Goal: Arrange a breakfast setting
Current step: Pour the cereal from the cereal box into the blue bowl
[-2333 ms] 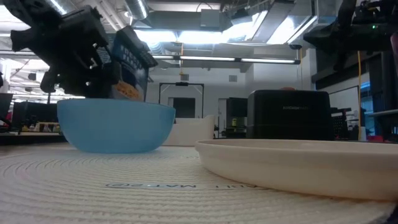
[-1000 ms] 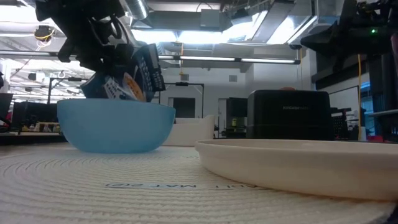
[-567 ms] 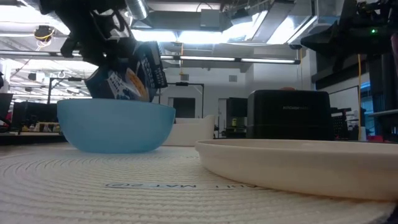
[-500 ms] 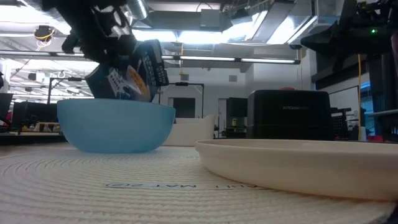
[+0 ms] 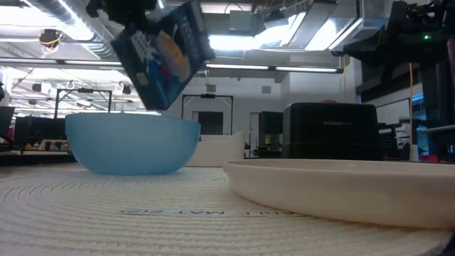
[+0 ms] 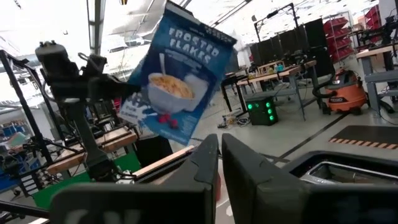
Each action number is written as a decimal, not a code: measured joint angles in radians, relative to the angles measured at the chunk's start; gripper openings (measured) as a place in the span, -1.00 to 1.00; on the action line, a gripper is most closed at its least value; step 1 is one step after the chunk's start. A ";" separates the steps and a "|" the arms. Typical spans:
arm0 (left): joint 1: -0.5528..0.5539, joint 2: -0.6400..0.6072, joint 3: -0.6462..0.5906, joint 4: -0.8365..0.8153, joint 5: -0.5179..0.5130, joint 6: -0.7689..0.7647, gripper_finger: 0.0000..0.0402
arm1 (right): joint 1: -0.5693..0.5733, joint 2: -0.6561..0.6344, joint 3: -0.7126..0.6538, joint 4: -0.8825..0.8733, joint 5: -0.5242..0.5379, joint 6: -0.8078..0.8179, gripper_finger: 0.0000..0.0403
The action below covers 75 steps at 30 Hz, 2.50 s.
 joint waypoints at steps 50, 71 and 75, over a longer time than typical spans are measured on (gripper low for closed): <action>1.193 -0.070 -0.030 0.166 2.356 0.901 -0.70 | 0.000 0.551 0.306 0.294 0.054 -0.117 -0.87; 1.161 -0.419 0.005 -0.396 2.020 1.084 -0.78 | -0.150 1.009 0.698 0.283 -0.311 -0.253 -0.87; 1.124 -0.496 0.009 -0.522 1.867 1.082 -0.78 | -0.191 1.009 0.698 0.278 -0.374 -0.232 -0.87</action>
